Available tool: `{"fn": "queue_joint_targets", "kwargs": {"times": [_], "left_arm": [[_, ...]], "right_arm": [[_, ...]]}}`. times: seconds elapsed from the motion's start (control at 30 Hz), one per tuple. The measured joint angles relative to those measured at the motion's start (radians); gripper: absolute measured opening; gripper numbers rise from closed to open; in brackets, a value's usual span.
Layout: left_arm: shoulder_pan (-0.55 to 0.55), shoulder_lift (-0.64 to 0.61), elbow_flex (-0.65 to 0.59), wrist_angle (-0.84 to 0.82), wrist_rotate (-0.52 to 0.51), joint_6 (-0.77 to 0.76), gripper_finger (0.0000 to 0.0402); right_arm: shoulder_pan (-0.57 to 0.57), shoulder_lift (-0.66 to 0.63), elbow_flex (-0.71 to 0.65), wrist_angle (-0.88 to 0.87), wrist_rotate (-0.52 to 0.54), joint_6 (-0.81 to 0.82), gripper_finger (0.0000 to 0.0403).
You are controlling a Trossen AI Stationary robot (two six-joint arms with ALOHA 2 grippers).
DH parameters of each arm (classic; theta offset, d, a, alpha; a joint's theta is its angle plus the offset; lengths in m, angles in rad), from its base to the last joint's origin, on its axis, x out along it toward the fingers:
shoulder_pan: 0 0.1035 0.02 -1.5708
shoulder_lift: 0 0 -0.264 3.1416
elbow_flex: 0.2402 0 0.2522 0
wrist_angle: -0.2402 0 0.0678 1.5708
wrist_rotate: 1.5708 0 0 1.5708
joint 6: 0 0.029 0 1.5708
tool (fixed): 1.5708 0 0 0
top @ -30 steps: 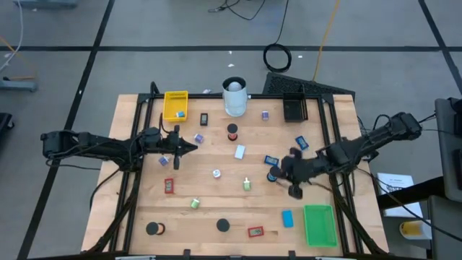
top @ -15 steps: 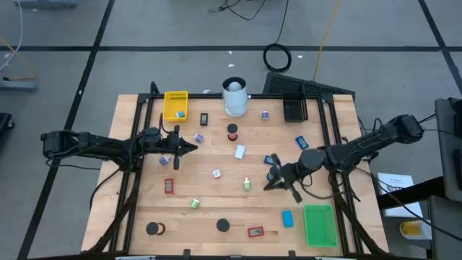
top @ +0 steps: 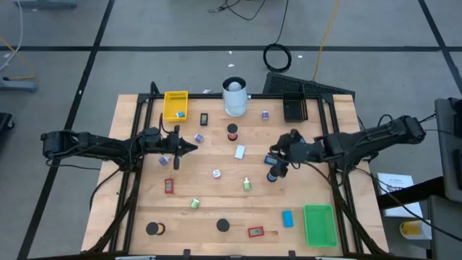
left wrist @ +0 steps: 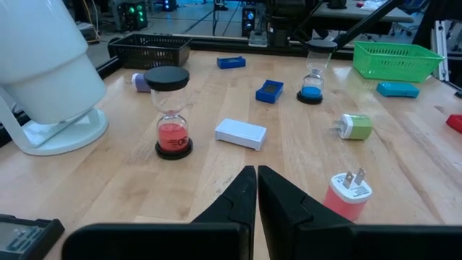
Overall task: Pick & Place Office items
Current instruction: Put the blue hourglass into the green bin
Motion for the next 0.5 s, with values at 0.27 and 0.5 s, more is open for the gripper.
{"fn": "queue_joint_targets", "kwargs": {"times": [0.27, 0.5], "left_arm": [[0.0, 0.0, 0.0, -0.005, 0.0, -0.002, 0.0021], [0.0, 0.0, 0.0, -0.006, 0.0, -0.005, 0.0021]], "right_arm": [[0.004, 0.108, 0.095, -0.219, -0.004, 0.152, 0.0177], [0.031, 0.197, 0.221, -0.398, -0.06, 0.217, 0.024]]}}
